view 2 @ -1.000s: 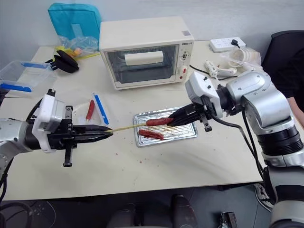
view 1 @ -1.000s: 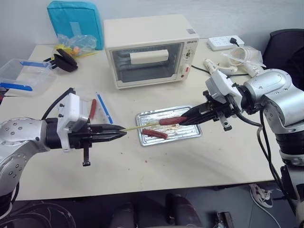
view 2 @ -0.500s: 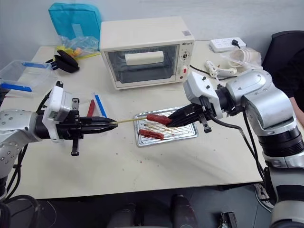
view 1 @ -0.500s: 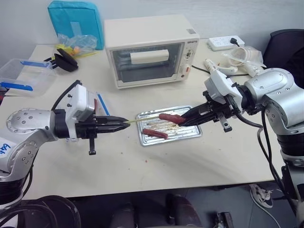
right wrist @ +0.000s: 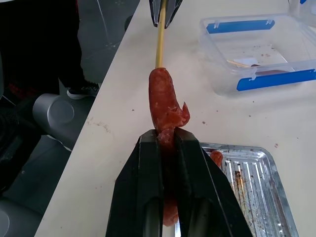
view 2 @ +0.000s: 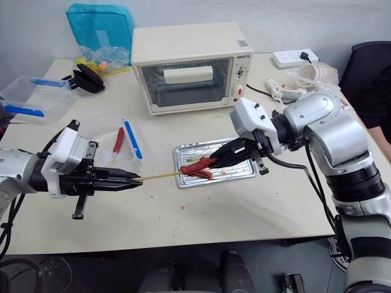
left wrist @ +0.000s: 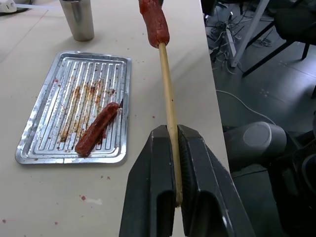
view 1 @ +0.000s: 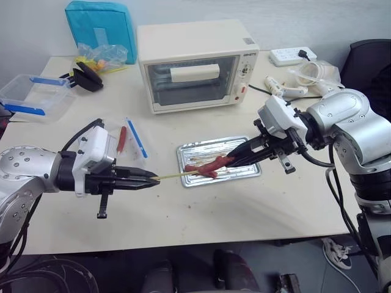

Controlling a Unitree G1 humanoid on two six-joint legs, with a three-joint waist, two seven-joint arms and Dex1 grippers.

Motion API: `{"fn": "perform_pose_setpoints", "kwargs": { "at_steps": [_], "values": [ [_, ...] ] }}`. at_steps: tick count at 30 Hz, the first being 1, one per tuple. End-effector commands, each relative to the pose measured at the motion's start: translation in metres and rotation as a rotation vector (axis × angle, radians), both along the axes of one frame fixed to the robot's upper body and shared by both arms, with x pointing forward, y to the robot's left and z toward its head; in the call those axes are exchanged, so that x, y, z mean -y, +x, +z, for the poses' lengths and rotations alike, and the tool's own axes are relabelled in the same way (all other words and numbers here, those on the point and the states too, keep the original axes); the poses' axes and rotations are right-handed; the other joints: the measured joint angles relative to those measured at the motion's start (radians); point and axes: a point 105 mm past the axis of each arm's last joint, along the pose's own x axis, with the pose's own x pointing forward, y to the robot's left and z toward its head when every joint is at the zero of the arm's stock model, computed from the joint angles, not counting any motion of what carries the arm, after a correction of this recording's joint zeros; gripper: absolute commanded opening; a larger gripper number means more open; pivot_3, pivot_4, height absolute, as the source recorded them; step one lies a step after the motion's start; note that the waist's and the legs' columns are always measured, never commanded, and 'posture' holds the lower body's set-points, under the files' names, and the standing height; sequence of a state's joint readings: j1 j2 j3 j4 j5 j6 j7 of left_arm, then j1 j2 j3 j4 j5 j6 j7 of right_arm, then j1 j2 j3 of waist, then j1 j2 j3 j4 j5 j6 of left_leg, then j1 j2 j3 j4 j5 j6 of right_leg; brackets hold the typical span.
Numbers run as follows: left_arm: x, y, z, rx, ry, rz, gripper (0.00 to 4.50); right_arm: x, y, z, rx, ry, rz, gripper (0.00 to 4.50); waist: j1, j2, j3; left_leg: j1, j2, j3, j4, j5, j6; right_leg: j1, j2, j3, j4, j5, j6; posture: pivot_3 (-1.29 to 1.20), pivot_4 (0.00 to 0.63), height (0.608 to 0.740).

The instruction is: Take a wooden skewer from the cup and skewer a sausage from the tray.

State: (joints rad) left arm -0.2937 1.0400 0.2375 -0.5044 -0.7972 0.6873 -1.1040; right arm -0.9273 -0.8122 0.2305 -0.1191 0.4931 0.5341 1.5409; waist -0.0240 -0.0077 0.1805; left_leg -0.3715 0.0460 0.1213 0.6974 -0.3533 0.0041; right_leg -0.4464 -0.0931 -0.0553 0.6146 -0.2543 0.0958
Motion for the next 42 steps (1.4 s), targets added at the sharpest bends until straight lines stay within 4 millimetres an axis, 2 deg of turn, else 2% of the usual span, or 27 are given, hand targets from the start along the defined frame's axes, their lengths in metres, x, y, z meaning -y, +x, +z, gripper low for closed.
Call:
{"fn": "perform_pose_setpoints", "kwargs": {
  "at_steps": [1, 18, 30, 31, 32, 37, 42],
  "values": [
    [0.012, -0.004, 0.006, 0.055, -0.007, -0.051, 0.0, -0.007, -0.018, 0.016, 0.066, 0.005, 0.115, 0.06, -0.001, 0.0, 0.0, 0.0, 0.0, 0.0, 0.0, 0.0, 0.0, 0.0, 0.0, 0.0, 0.0, 0.0, 0.0, 0.0, 0.15, 0.74],
    [0.017, 0.004, 0.013, 0.09, -0.031, -0.049, 0.0, -0.015, -0.029, 0.014, 0.04, 0.025, 0.167, 0.06, -0.002, 0.0, 0.0, 0.0, 0.0, 0.0, 0.0, 0.0, 0.0, 0.0, 0.001, 0.0, 0.001, 0.0, 0.0, 0.0, 0.15, 0.74],
    [0.016, 0.004, 0.011, 0.083, -0.027, -0.049, 0.0, -0.014, -0.024, 0.013, 0.037, 0.015, 0.131, 0.06, -0.002, 0.0, 0.0, 0.0, 0.0, 0.0, 0.0, 0.0, 0.0, 0.0, 0.0, 0.0, 0.001, 0.0, 0.0, 0.0, 0.15, 0.74],
    [0.015, 0.004, 0.011, 0.083, -0.027, -0.048, 0.0, -0.014, -0.023, 0.013, 0.034, 0.013, 0.124, 0.73, -0.002, 0.0, 0.0, 0.0, 0.0, 0.0, 0.0, 0.0, 0.0, 0.0, 0.0, 0.0, 0.001, 0.0, 0.0, 0.0, 0.15, 0.74],
    [0.015, 0.003, 0.011, 0.082, -0.027, -0.048, 0.0, -0.013, -0.023, 0.013, 0.033, 0.013, 0.12, 0.9, -0.002, 0.0, 0.0, 0.0, 0.0, 0.0, 0.0, 0.0, 0.0, 0.0, 0.001, 0.0, 0.001, 0.0, 0.0, 0.0, 0.15, 0.74],
    [0.014, 0.003, 0.008, 0.078, -0.033, -0.024, 0.0, -0.013, -0.017, 0.015, 0.064, 0.013, 0.094, 2.41, -0.002, 0.0, 0.0, 0.0, 0.0, 0.0, 0.0, 0.0, 0.0, 0.0, 0.0, 0.0, 0.001, 0.0, 0.0, 0.0, 0.15, 0.74],
    [0.008, 0.001, 0.004, 0.08, -0.06, 0.06, 0.0, -0.007, -0.005, 0.023, 0.111, 0.023, 0.031, 2.41, -0.004, 0.0, 0.0, 0.0, 0.0, 0.0, 0.0, 0.0, 0.0, 0.0, 0.0, 0.0, 0.001, 0.0, 0.0, 0.0, 0.15, 0.74]
  ]
}}
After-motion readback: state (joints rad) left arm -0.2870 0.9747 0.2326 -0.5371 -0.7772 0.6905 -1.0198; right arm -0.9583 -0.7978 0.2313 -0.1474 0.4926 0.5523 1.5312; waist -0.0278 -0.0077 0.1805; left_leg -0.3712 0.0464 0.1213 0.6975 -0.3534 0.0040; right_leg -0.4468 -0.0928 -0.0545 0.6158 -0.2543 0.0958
